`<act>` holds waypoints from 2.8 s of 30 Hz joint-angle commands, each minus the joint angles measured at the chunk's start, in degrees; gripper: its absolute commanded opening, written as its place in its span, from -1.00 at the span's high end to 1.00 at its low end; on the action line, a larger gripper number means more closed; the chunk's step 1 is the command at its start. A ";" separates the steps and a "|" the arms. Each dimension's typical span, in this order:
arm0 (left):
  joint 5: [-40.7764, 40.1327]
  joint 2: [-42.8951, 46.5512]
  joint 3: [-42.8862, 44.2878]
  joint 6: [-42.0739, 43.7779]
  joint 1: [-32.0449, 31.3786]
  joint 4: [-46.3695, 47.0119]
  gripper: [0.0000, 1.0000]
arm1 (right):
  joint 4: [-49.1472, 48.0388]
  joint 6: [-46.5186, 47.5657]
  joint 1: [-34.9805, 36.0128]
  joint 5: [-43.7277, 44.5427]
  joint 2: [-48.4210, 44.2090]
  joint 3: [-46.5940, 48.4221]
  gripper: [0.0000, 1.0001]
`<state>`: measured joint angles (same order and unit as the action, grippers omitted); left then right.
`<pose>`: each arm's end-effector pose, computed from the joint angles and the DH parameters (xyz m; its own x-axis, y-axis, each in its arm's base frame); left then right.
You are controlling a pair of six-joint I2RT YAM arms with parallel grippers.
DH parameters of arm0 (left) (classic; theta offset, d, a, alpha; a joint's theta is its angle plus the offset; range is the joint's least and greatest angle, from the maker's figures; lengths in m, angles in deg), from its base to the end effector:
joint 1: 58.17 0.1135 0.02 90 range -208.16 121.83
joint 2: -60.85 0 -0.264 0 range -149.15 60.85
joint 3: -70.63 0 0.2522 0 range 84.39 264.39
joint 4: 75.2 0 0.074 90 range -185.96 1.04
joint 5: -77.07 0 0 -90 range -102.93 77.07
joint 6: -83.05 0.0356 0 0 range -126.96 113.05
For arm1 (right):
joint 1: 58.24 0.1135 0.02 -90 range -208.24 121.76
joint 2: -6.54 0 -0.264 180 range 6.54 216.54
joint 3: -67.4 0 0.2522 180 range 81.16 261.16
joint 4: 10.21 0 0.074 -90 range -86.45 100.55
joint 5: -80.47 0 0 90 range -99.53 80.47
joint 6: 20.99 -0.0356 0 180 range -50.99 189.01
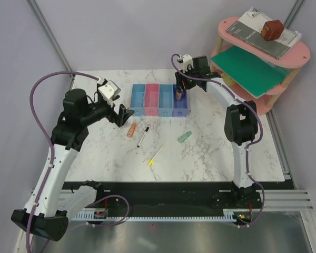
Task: Sort the stationery into containers
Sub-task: Place the stationery in the storage box, then pick up the stationery from the center of the board.
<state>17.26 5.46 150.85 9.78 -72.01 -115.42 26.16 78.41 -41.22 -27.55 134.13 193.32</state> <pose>0.1899 -0.0652 0.4089 -0.0517 0.2690 -0.9617 0.7230 0.6744 0.1497 0.4922 0.1622 0.2489 -0.4978 -0.3148 -0.8081 -0.6007 0.7973 0.0594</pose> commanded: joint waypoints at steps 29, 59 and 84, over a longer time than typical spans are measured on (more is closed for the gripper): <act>-12.16 -8.75 -9.24 13.35 0.31 -6.50 -0.87 | 27.93 -0.70 0.12 -8.95 -32.67 -32.25 -0.49; -10.78 -24.41 -13.81 37.04 3.91 7.56 -0.99 | 24.76 -5.72 5.57 -10.28 -23.70 -34.82 -0.42; 4.87 -42.86 -4.23 53.66 11.91 2.47 -0.56 | 25.20 -4.49 5.57 -8.17 -26.69 -34.38 -0.41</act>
<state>19.25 -36.14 144.49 58.39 -60.17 -112.60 51.12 73.10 -35.61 -36.38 109.19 156.73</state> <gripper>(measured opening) 0.825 0.706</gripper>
